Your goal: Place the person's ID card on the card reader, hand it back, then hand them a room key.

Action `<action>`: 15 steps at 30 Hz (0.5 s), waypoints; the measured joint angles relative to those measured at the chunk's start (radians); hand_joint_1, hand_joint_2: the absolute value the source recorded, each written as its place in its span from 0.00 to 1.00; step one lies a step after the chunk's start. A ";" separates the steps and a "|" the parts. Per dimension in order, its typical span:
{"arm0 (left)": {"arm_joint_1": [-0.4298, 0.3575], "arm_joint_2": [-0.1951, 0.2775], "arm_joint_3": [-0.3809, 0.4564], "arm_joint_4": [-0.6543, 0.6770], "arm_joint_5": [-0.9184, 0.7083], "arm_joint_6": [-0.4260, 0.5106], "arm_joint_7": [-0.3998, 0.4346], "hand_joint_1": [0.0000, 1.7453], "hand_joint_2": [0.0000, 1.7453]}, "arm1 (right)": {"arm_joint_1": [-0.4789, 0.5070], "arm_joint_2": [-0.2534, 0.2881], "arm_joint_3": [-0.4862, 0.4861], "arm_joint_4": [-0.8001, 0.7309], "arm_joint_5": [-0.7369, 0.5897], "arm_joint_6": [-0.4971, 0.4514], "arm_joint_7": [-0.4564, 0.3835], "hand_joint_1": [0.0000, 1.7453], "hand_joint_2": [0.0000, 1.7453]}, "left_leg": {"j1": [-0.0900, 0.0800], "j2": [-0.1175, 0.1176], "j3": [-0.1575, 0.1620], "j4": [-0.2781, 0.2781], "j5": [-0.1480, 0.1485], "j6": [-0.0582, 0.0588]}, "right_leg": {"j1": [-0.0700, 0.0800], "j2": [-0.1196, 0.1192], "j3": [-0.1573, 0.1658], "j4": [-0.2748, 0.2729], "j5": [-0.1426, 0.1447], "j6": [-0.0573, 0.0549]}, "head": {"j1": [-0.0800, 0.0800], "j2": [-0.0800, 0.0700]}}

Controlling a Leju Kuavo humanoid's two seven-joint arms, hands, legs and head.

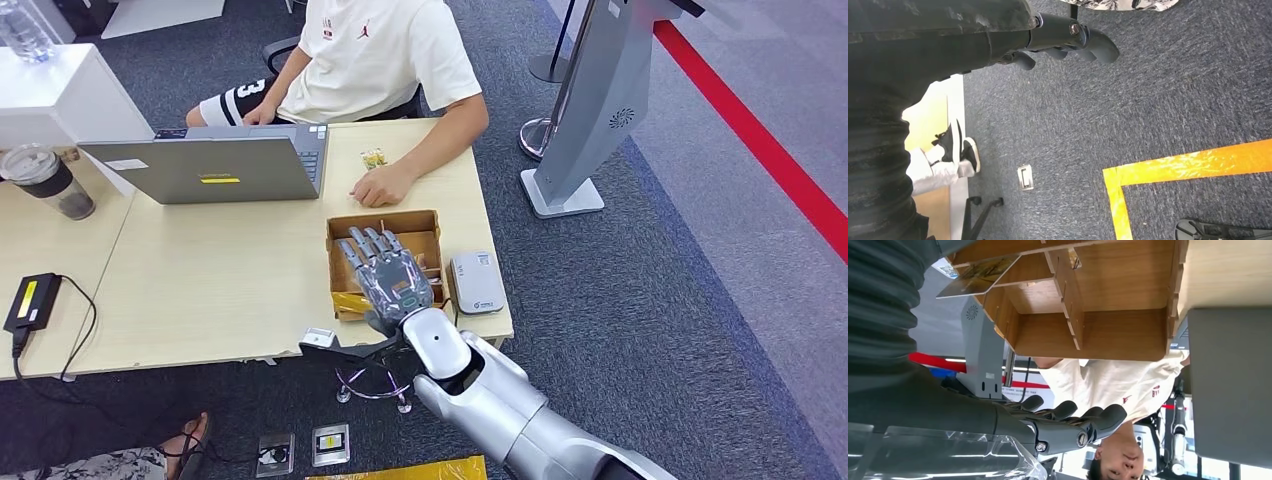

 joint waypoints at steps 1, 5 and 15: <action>0.000 0.000 0.000 0.000 0.000 0.002 0.002 0.00 1.00 | 0.000 0.000 -0.001 0.005 0.000 -0.002 0.001 0.00 1.00 | 0.000 0.000 0.000 0.000 0.000 0.000 | 0.000 0.000 0.000 0.000 0.000 0.000 | 0.000 0.000; 0.000 -0.001 0.000 0.000 0.003 0.015 0.012 0.00 1.00 | -0.003 0.000 -0.007 0.027 -0.007 -0.014 -0.002 0.00 1.00 | 0.000 0.000 0.000 0.000 0.000 0.000 | 0.000 0.000 0.000 0.000 0.000 0.000 | 0.000 0.000; 0.000 -0.005 0.000 0.000 0.003 0.033 0.027 0.00 1.00 | -0.021 0.001 -0.015 0.075 -0.020 -0.034 0.000 0.00 1.00 | 0.000 0.000 0.000 0.000 0.000 0.000 | 0.000 0.000 0.000 0.000 0.000 0.000 | 0.000 0.000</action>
